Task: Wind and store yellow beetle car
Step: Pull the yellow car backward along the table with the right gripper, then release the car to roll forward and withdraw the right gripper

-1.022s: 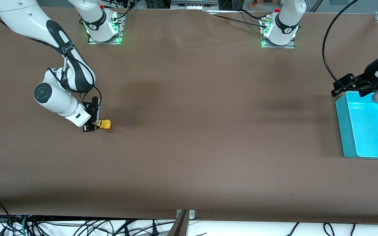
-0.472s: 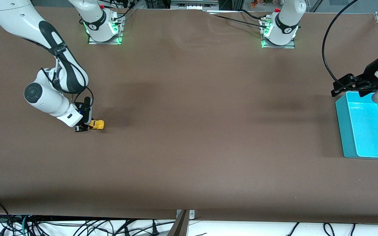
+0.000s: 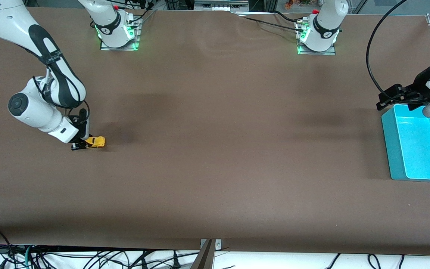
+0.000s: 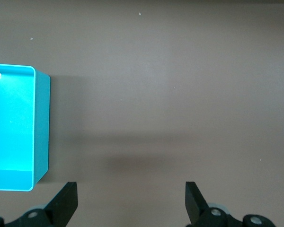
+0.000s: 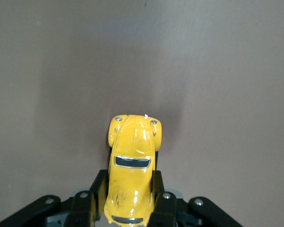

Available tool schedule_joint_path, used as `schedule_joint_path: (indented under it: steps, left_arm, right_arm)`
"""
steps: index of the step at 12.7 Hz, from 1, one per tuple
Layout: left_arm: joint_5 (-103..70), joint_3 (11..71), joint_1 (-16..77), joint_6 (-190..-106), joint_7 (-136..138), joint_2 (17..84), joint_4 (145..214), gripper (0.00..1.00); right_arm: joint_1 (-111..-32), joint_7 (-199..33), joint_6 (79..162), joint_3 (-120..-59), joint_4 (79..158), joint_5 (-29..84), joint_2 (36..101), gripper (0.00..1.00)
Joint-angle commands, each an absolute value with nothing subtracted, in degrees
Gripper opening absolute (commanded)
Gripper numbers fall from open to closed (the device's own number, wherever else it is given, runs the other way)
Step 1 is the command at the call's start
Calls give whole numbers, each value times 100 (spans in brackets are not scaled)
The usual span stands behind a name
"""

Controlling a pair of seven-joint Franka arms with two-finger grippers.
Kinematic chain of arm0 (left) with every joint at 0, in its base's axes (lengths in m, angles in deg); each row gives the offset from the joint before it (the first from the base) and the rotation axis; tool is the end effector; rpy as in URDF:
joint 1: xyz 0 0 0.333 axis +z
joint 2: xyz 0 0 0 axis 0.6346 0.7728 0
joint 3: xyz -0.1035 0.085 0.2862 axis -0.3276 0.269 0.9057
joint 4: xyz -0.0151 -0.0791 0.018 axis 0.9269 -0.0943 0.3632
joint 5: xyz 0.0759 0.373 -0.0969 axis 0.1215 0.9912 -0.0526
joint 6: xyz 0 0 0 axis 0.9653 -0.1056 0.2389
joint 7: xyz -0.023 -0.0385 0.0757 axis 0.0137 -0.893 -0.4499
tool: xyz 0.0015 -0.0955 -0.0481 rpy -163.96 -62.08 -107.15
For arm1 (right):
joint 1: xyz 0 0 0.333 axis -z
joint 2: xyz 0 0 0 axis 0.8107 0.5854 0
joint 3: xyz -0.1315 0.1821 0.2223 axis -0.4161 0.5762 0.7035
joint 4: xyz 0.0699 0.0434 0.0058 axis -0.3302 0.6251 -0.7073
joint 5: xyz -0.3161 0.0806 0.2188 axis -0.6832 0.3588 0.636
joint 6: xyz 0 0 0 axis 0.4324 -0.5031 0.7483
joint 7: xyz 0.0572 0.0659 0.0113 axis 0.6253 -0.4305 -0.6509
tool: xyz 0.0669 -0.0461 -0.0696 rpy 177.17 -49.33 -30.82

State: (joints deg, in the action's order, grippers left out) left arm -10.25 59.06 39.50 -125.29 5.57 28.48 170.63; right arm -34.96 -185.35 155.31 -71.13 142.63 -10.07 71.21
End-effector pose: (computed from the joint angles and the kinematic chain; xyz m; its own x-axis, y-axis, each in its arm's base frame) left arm 0.5788 -0.0029 0.5901 0.9994 0.0353 0.0025 0.0351 -0.9982 0.0482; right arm 0.5736 -0.0594 0.1999 -0.1875 0.9792 0.0779 0.9810 0.1826 0.0661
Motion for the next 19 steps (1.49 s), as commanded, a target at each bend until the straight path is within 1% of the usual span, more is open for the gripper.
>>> schedule_joint_path:
  steps: [1, 4, 6, 7, 8, 9, 10, 14, 15, 17, 19]
  left_arm:
    - [-1065, 5881, 3974, -12423, 534, 2912, 16898, 100]
    - [-1065, 5881, 3965, -12423, 526, 2912, 16898, 100]
    - [-1065, 5881, 3965, -12423, 534, 2912, 16898, 100]
    - [-1065, 5881, 3965, -12423, 534, 2912, 16898, 100]
    - [-1065, 5881, 3957, -12423, 534, 2912, 16898, 100]
    - [-1065, 5881, 3957, -12423, 534, 2912, 16898, 100]
    - [-1065, 5881, 3948, -12423, 526, 2912, 16898, 100]
    - [-1065, 5881, 3948, -12423, 526, 2912, 16898, 100]
    - [-1065, 5872, 3939, -12423, 526, 2912, 16898, 100]
    - [-1083, 5872, 3939, -12423, 526, 2929, 16784, 100]
    - [-1083, 5872, 3974, -12423, 534, 2974, 16775, 100]
  right_arm:
    - [-3071, -19128, 15714, -7100, 14238, -1075, 7500, 32]
    - [-2860, -19297, 15688, -7109, 14177, -1066, 7509, 34]
    - [-2859, -19244, 15670, -7109, 14028, -1031, 7587, 41]
    - [-2859, -19183, 15670, -7100, 13957, -1022, 7623, 50]
    - [-2859, -19069, 15670, -7100, 13931, -1022, 7632, 68]
    - [-2859, -18972, 15652, -7091, 13896, -1031, 7623, 93]
    - [-2868, -18963, 15635, -7057, 13860, -1039, 7623, 100]
    - [-2877, -18831, 15153, -6924, 13553, -1031, 7579, 100]
    - [-2877, -18813, 15047, -6811, 13483, -1031, 7536, 100]
    - [-2877, -18465, 14801, -6757, 13465, -1039, 7247, 100]
    - [-2877, -18050, 14310, -6556, 13447, -1022, 6843, 100]
